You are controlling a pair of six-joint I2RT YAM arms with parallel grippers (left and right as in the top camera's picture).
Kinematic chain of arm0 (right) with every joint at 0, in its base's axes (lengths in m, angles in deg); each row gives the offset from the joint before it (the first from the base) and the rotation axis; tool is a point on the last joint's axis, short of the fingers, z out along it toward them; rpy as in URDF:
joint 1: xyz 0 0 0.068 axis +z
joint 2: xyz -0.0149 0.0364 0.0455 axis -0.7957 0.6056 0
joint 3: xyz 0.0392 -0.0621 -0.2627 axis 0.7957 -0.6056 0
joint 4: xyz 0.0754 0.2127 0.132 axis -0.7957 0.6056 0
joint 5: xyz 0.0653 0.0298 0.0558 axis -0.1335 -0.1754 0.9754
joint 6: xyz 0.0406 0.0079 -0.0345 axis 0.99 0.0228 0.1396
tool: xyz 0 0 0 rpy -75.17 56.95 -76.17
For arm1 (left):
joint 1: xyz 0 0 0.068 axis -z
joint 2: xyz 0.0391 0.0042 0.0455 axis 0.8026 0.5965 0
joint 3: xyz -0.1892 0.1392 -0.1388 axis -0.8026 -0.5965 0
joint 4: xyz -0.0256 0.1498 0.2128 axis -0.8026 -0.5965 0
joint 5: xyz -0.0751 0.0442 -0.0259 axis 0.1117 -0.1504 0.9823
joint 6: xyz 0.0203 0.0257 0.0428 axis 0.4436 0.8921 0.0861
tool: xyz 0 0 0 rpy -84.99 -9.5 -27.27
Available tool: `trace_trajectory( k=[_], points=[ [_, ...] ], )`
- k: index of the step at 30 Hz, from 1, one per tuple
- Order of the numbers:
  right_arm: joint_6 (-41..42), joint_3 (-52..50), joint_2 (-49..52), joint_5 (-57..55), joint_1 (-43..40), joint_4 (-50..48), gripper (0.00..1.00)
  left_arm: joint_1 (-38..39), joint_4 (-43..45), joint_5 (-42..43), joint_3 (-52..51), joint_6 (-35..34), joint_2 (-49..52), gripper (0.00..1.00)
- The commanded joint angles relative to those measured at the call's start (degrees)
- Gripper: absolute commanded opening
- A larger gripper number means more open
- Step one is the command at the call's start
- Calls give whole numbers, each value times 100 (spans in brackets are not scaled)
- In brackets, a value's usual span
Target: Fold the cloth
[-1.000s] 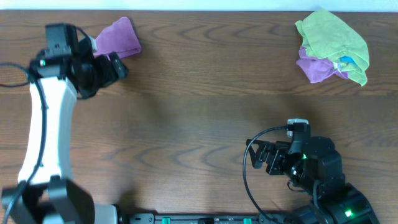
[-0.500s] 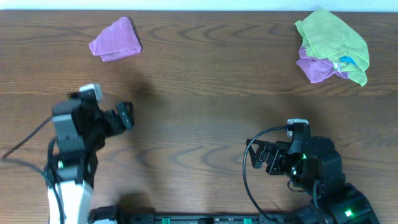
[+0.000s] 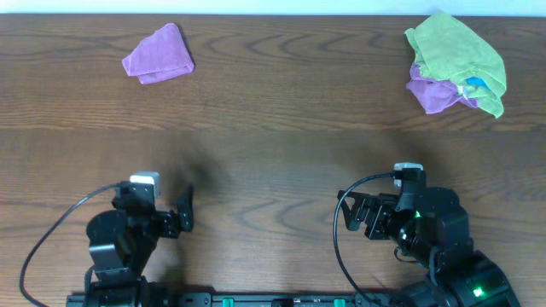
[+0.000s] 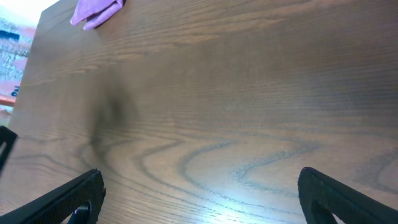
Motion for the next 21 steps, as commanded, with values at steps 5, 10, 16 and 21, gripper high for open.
trace_trajectory(
  k=[5,10,16,21],
  points=[
    [76,-20,-24,26,-72,-9,99,83,-1113,-898,-192,605,-684,95],
    [76,-20,-24,26,-72,-9,99,83,-1510,-1364,-192,601,-927,96],
    [76,-20,-24,26,-72,-9,99,83,-1784,-1593,-197,601,-1058,95],
    [76,-20,-24,26,-72,-9,99,83,-2192,-1609,-199,601,-1309,96]
  ],
)
